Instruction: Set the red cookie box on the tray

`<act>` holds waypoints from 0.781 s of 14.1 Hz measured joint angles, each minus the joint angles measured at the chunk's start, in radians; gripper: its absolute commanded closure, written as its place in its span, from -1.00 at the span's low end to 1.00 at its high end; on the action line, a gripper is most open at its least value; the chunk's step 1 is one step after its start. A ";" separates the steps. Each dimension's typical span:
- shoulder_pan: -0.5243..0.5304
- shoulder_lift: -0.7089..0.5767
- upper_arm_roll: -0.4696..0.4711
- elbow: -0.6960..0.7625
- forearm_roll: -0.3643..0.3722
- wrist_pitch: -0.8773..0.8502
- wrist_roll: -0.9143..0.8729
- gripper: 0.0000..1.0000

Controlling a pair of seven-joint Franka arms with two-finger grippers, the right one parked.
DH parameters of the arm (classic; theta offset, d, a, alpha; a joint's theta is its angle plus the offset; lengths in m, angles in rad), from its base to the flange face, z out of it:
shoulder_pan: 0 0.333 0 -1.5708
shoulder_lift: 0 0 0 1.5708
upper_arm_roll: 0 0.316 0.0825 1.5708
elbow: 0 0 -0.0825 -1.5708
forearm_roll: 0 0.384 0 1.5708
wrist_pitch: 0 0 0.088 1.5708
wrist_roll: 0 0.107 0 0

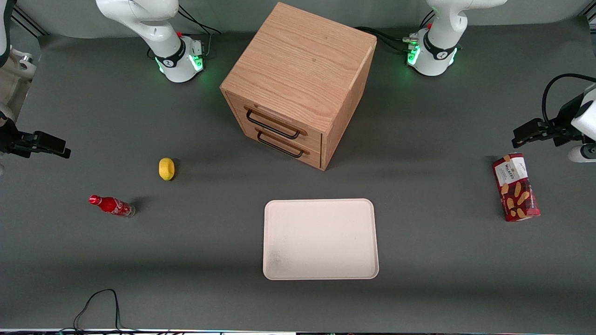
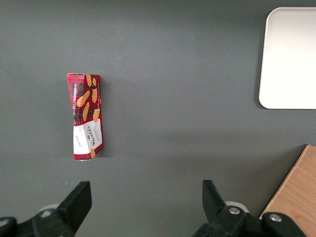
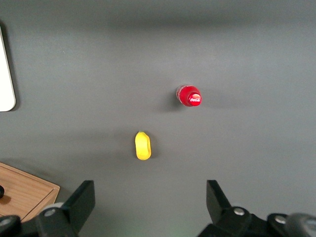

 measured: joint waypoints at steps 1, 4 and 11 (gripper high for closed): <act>0.000 0.000 0.000 0.000 0.000 0.000 0.000 -1.00; 0.000 0.000 0.000 0.000 0.001 0.000 -0.001 -1.00; 0.106 0.012 0.006 -0.001 0.014 -0.002 0.054 -1.00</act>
